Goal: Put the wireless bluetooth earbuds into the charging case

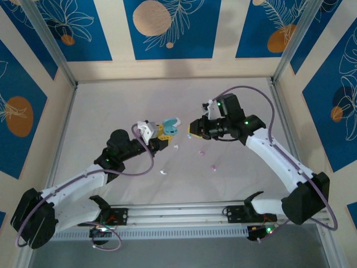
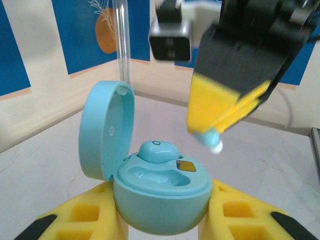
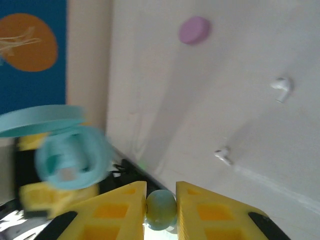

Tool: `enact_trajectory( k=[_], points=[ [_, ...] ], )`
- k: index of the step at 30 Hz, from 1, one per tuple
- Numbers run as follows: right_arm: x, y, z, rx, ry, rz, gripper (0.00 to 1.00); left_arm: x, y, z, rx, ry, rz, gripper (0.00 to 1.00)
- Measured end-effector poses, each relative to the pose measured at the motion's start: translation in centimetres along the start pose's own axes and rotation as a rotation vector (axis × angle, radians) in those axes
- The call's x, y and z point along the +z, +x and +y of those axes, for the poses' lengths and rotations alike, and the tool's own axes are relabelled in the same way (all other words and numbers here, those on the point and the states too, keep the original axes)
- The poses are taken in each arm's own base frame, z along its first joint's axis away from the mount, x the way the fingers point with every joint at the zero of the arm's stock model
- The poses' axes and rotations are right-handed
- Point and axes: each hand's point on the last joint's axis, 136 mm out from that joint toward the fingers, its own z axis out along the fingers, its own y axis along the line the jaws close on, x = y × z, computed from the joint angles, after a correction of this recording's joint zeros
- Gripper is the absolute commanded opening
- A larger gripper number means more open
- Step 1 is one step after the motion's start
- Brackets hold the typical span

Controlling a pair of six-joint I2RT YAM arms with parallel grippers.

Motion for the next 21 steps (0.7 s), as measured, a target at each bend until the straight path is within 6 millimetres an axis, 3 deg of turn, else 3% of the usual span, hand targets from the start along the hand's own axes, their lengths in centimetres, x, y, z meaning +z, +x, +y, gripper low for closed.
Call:
enact_trajectory(
  k=[5,9,16,21],
  points=[
    [-1.2,-0.1,5.4,-0.106,-0.124,-0.005,0.22,0.3,-0.1,-0.4,0.006,0.033,-0.013,0.26],
    [-1.1,0.6,7.8,-0.157,-0.188,0.019,0.22,0.4,-0.2,-0.7,0.009,0.052,-0.021,0.26],
    [0.6,0.9,8.2,-0.158,-0.198,0.054,0.22,0.5,-0.7,-0.9,0.003,0.065,-0.045,0.26],
    [0.7,0.8,8.4,-0.155,-0.199,0.048,0.22,0.4,-1.1,-0.9,-0.004,0.065,-0.056,0.26]
  ],
)
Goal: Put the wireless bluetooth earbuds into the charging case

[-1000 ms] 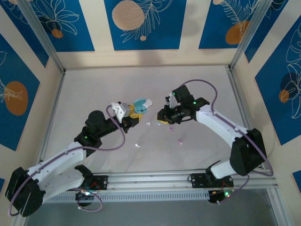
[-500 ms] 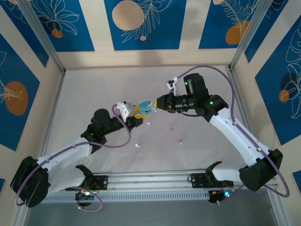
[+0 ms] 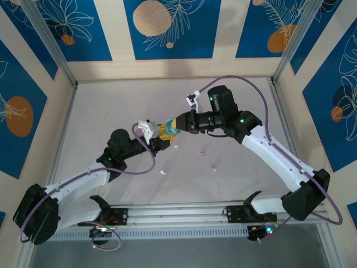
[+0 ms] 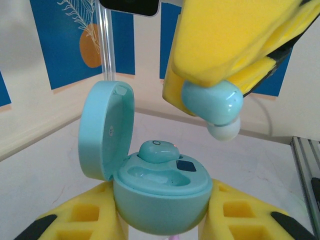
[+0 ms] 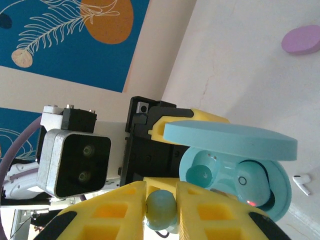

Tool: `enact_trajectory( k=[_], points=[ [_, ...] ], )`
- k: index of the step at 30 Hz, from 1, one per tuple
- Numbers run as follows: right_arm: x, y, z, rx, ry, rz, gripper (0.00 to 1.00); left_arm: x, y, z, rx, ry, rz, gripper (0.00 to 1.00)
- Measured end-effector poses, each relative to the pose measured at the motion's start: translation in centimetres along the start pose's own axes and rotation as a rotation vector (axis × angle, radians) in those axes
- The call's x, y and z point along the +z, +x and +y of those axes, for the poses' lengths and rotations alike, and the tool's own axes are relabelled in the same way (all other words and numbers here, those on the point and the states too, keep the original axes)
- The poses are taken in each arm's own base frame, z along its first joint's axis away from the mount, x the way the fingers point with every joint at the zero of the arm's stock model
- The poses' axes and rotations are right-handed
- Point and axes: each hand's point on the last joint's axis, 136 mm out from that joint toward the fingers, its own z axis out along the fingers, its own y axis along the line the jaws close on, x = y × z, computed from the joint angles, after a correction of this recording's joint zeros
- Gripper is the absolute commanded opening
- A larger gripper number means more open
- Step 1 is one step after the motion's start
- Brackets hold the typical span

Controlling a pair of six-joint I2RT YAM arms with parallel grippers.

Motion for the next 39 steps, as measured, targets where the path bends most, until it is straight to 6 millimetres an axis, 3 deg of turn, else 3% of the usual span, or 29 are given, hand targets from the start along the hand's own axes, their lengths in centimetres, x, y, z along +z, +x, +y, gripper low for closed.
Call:
enact_trajectory(
  k=[9,21,39],
  points=[
    [0.6,0.3,0.4,-0.012,0.007,-0.006,0.22,-0.2,-0.6,-0.1,-0.009,0.000,-0.019,0.27],
    [1.5,-0.8,-0.2,-0.007,0.027,-0.045,0.22,-0.2,-1.1,-0.1,-0.014,0.001,-0.038,0.27],
    [2.3,-0.5,-0.6,-0.018,0.061,-0.031,0.24,-0.1,-0.7,0.2,-0.041,-0.010,-0.027,0.27]
  ],
)
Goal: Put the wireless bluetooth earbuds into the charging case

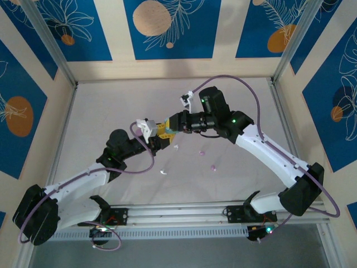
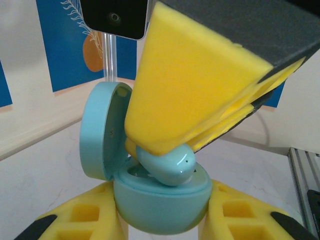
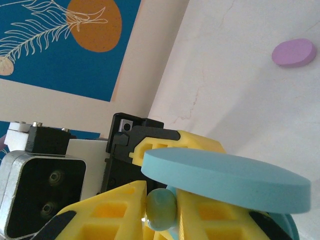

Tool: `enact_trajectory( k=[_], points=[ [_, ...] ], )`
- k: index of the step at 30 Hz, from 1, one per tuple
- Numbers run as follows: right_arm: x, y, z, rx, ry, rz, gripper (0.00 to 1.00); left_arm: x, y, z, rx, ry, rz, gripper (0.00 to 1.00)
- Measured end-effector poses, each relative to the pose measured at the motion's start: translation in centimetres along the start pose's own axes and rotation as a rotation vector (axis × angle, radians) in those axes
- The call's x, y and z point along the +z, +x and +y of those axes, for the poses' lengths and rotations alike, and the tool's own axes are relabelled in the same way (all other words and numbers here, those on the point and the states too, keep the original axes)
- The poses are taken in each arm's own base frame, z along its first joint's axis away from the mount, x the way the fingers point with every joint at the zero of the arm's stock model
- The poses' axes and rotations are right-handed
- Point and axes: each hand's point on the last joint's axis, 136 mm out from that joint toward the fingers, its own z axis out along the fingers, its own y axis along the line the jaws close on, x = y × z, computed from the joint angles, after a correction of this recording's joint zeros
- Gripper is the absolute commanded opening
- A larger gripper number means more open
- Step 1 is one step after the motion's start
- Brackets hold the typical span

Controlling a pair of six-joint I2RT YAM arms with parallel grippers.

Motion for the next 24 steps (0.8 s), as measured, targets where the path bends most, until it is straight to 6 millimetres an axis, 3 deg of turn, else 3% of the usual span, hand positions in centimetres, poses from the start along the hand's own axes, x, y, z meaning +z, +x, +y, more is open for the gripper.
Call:
enact_trajectory(
  k=[24],
  points=[
    [-0.61,-0.46,0.05,-0.017,0.068,-0.013,0.28,0.04,-0.35,0.02,0.003,0.000,-0.016,0.26]
  ],
)
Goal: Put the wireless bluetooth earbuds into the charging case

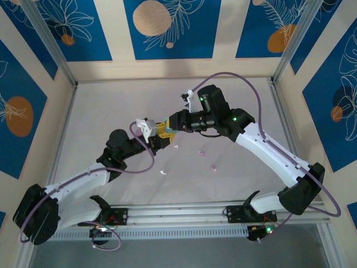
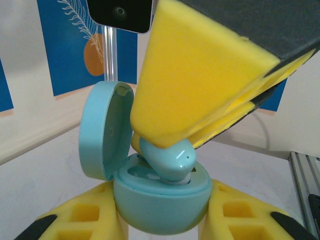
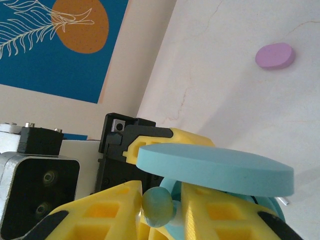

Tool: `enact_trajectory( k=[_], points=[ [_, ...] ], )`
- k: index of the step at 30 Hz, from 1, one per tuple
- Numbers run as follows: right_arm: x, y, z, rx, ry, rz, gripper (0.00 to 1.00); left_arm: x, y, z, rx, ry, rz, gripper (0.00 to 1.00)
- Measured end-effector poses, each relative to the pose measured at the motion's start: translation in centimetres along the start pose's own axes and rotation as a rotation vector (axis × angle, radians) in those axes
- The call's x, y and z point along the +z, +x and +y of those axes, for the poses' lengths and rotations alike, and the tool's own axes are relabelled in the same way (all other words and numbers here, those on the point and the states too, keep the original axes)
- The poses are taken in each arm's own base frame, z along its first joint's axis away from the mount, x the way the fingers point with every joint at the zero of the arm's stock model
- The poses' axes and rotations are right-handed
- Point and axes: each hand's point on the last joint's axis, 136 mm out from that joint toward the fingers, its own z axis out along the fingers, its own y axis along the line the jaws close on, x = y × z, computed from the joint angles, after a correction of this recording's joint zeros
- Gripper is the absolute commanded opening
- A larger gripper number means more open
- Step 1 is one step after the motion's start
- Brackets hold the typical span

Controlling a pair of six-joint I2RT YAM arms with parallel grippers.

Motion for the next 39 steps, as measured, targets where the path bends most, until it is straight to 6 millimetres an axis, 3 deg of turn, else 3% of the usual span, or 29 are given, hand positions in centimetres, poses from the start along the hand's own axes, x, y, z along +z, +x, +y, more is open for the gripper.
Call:
enact_trajectory(
  k=[27,39],
  points=[
    [-0.5,-0.1,-0.1,0.001,0.022,-0.005,0.32,0.0,-0.1,0.0,0.002,0.000,-0.003,0.26],
    [-4.7,-1.0,1.9,-0.048,-0.011,-0.112,0.33,0.0,-0.5,0.0,0.014,0.002,-0.020,0.26]
  ],
)
